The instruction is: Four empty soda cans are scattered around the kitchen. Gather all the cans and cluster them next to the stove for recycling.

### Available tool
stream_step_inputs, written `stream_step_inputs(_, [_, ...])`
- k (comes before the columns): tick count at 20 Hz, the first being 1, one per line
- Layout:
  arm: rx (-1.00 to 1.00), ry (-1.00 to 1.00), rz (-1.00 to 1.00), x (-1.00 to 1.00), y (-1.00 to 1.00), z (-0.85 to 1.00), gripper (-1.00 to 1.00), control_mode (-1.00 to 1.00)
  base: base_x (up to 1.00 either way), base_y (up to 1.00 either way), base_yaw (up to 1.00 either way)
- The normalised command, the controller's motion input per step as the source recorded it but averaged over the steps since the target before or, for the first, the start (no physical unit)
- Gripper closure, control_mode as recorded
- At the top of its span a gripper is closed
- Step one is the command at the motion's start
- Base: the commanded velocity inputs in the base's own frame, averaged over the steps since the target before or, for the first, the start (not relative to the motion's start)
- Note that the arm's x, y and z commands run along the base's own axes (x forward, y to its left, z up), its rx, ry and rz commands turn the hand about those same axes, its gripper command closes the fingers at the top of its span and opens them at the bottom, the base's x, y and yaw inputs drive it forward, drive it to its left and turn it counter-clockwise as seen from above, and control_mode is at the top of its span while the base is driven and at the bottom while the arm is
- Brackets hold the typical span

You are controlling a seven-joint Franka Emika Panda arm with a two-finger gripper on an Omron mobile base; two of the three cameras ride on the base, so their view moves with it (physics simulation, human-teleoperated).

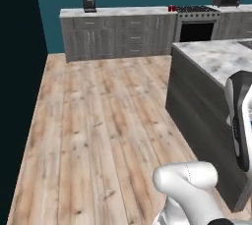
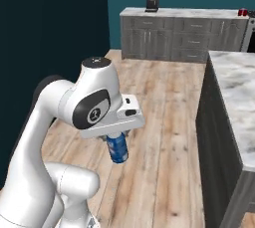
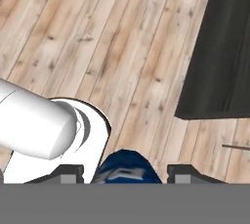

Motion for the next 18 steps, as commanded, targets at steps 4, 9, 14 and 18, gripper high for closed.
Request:
stream_step_inputs(4, [0.00,0.00,0.00,0.00,0.00,0.00,1.00,1.00,0.64,0.84,-0.11])
stream_step_inputs(9, [0.00,0.00,0.00,0.00,0.00,0.00,1.00,1.00,0.98,0.63,-0.10])
stream_step_inputs(14, [0.00,0.00,0.00,0.00,0.00,0.00,1.00,1.00,1.00,0.55,-0.03])
stream_step_inputs(18, [0.00,0.00,0.00,0.00,0.00,0.00,1.00,1.00,1.00,0.51,-0.02])
